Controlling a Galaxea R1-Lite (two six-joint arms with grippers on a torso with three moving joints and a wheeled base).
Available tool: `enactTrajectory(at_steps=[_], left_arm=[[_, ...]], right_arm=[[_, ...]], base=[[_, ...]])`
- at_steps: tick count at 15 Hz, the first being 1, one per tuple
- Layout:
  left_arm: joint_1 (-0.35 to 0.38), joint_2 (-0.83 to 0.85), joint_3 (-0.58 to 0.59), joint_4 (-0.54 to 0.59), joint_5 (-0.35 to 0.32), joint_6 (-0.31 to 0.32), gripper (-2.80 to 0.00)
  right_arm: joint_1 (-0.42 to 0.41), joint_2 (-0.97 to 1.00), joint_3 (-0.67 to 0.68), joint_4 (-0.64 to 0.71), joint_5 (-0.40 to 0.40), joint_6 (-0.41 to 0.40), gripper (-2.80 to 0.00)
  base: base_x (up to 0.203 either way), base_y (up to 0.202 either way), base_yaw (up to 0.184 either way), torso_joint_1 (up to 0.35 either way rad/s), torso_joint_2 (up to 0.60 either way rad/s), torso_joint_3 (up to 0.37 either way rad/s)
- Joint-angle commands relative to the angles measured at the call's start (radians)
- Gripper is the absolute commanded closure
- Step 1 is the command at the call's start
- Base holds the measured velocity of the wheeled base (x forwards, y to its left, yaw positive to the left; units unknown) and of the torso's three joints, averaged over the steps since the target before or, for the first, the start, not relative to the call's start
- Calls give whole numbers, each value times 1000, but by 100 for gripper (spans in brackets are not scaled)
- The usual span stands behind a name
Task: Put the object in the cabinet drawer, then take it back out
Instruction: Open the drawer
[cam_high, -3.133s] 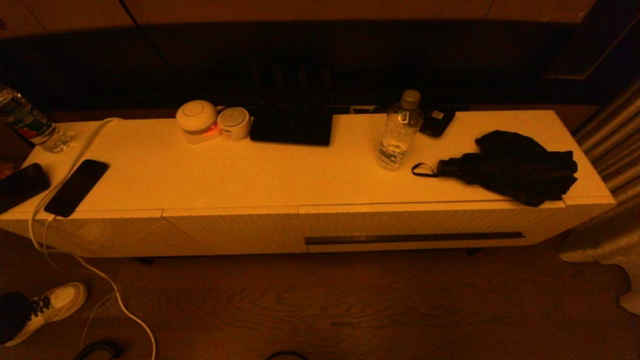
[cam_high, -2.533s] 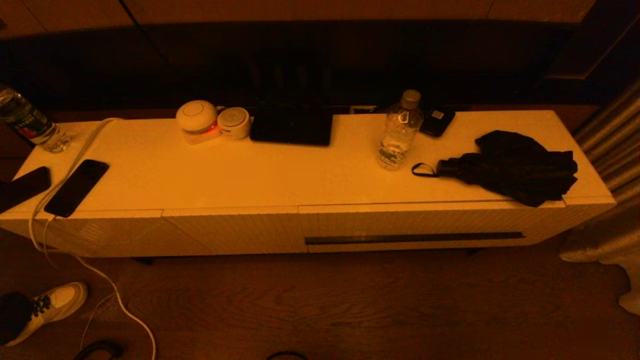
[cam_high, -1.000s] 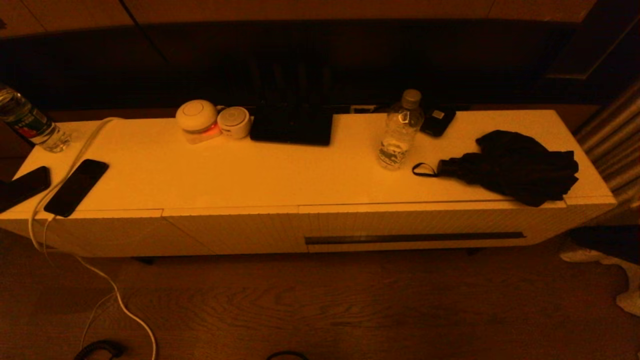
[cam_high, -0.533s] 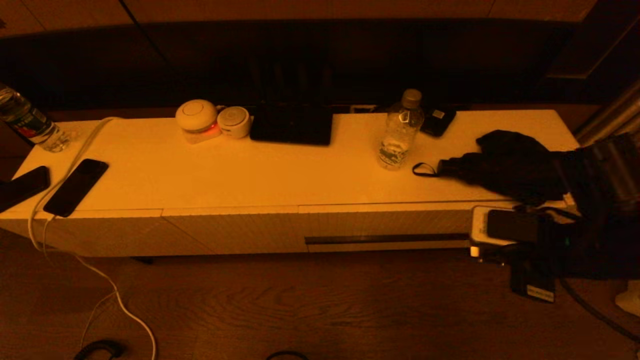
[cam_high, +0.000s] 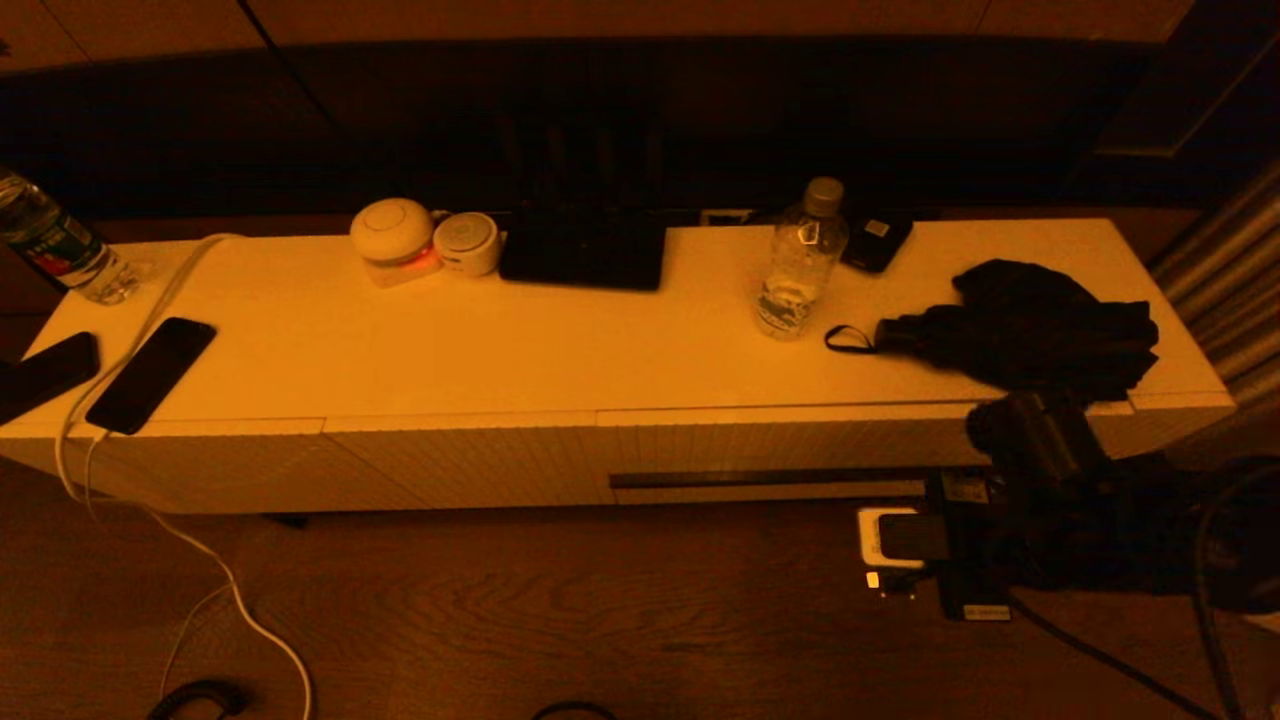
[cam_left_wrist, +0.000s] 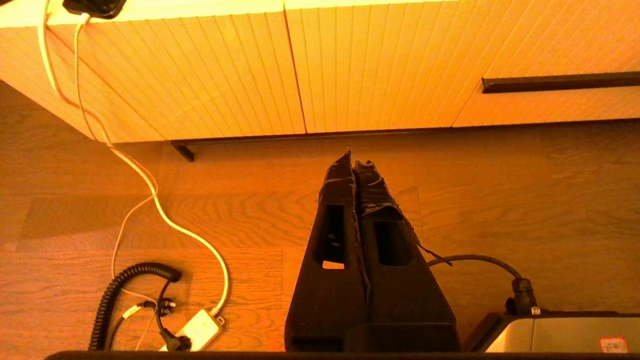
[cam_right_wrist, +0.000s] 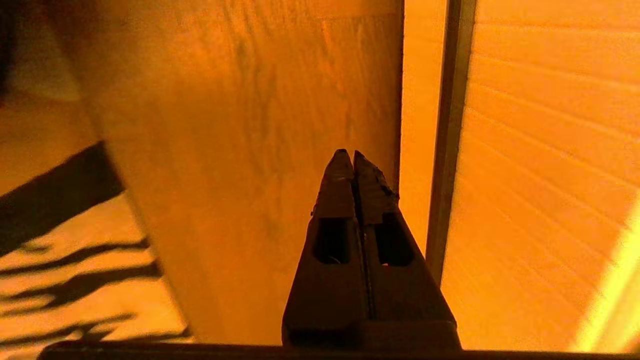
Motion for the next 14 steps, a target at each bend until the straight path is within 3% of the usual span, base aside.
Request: enactTrajectory(at_steps=[1, 4, 9, 10, 14], left_arm=[[0, 0, 0, 0, 0, 0, 0], [0, 0, 0, 0, 0, 0, 0], [0, 0, 0, 0, 0, 0, 0], [0, 0, 0, 0, 0, 0, 0], [0, 0, 0, 0, 0, 0, 0]], right_arm=[[-29, 79, 46, -95, 16, -32, 0], [-50, 122, 56, -114, 56, -86, 0], [-49, 160, 59, -151, 59, -98, 0], [-49, 165, 58, -151, 58, -98, -280], [-55, 160, 57, -142, 64, -97, -280]], base=[[0, 0, 0, 0, 0, 0], [0, 0, 0, 0, 0, 0], [0, 0, 0, 0, 0, 0], [0, 0, 0, 0, 0, 0], [0, 0, 0, 0, 0, 0]])
